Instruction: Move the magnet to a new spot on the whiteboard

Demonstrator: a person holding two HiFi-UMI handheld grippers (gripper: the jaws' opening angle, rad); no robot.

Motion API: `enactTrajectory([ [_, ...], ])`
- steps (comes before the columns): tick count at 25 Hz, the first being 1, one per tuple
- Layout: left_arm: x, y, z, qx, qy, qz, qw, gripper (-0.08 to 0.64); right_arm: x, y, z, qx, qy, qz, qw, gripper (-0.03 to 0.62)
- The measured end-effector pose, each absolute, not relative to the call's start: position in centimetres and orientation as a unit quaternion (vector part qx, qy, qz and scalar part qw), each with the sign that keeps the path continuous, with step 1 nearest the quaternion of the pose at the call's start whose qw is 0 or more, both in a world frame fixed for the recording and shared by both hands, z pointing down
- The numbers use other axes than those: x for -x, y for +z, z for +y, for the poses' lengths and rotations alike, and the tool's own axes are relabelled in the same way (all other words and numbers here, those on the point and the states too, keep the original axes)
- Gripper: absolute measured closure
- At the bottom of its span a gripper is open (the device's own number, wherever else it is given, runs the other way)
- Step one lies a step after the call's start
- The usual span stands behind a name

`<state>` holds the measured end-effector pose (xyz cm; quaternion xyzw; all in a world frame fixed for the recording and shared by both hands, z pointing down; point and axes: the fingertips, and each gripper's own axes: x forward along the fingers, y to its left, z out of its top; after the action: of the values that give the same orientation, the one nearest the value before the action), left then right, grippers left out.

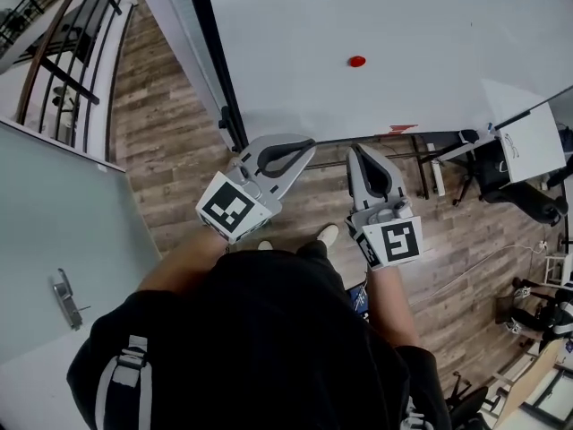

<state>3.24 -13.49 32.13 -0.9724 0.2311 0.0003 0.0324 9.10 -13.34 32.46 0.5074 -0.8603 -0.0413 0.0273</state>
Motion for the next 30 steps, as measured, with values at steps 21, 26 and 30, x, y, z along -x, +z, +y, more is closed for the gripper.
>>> enactTrajectory([
  [21,-6.4,31.3,-20.5,0.947,-0.015,0.317,0.047,0.555,-11.1,30.8,-24.4,-0.487,-0.059,-0.871,0.03,0.592],
  [26,-6.6,31.3,-21.3,0.942,-0.01,0.332,0.043,0.555,-10.9,30.8,-25.7,-0.489,-0.065,-0.869,0.035,0.552],
  [30,-6.9,31.5,-21.8,0.942,-0.012,0.335,0.037,0.555,-11.9,30.5,-26.9,-0.514,-0.074,-0.854,0.033,0.526],
])
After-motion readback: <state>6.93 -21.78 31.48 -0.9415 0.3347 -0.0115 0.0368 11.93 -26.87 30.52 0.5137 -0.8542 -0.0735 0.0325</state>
